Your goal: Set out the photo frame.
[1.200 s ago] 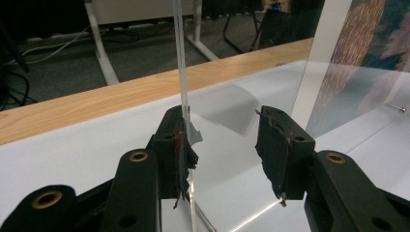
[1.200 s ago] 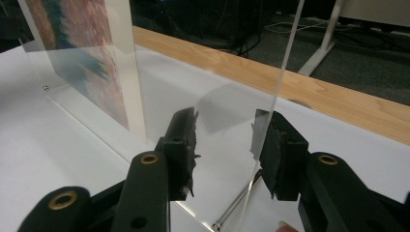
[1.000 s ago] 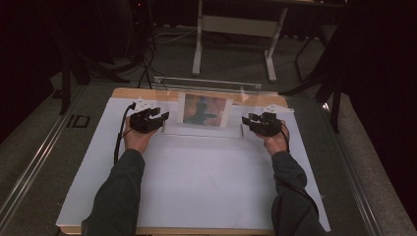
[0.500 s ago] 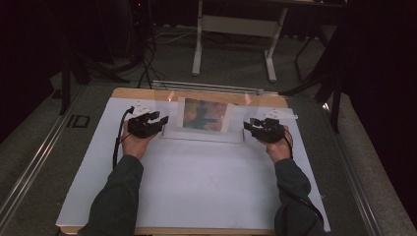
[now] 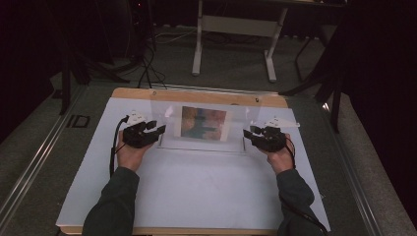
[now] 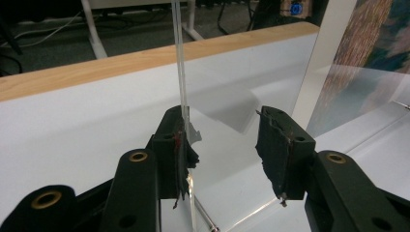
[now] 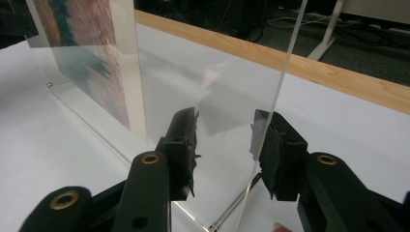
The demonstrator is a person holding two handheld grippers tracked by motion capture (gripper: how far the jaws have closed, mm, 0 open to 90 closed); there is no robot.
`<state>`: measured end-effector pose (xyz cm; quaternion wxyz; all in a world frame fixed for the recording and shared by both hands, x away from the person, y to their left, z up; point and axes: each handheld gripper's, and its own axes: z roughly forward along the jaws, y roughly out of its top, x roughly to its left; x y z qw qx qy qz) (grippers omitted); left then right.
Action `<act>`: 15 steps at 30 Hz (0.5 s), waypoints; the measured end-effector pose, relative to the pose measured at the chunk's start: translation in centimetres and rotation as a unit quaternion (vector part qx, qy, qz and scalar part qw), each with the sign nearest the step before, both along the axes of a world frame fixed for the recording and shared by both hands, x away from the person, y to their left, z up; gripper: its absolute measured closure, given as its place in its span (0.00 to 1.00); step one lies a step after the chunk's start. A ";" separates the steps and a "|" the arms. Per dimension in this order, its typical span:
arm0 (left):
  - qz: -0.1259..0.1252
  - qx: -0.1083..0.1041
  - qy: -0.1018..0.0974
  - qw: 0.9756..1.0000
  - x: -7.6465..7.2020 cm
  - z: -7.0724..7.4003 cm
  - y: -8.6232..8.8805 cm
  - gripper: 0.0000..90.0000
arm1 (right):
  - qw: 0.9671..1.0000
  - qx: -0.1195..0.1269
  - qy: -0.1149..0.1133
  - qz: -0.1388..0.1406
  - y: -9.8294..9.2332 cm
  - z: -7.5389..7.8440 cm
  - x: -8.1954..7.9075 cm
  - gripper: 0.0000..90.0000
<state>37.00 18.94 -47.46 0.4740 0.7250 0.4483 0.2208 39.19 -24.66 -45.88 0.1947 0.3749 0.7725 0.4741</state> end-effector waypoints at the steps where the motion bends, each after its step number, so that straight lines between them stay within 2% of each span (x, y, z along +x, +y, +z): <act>1: -0.001 0.000 0.001 1.000 -0.2 0.0 0.0 0.61 | 1.000 -0.001 0.001 0.001 0.0 0.0 -0.2 0.67; 9: -0.002 0.002 0.006 1.000 -1.4 -0.1 -0.3 0.62 | 1.000 -0.004 0.001 0.003 -0.2 0.1 -1.5 0.67; 13: 0.000 0.018 0.011 1.000 -2.0 0.1 -0.6 0.62 | 1.000 -0.007 0.008 0.002 -0.3 -0.4 -1.8 0.66; 15: 0.004 0.018 0.012 1.000 -2.3 0.1 -0.7 0.62 | 1.000 -0.005 0.011 0.003 -0.4 -0.7 -1.8 0.66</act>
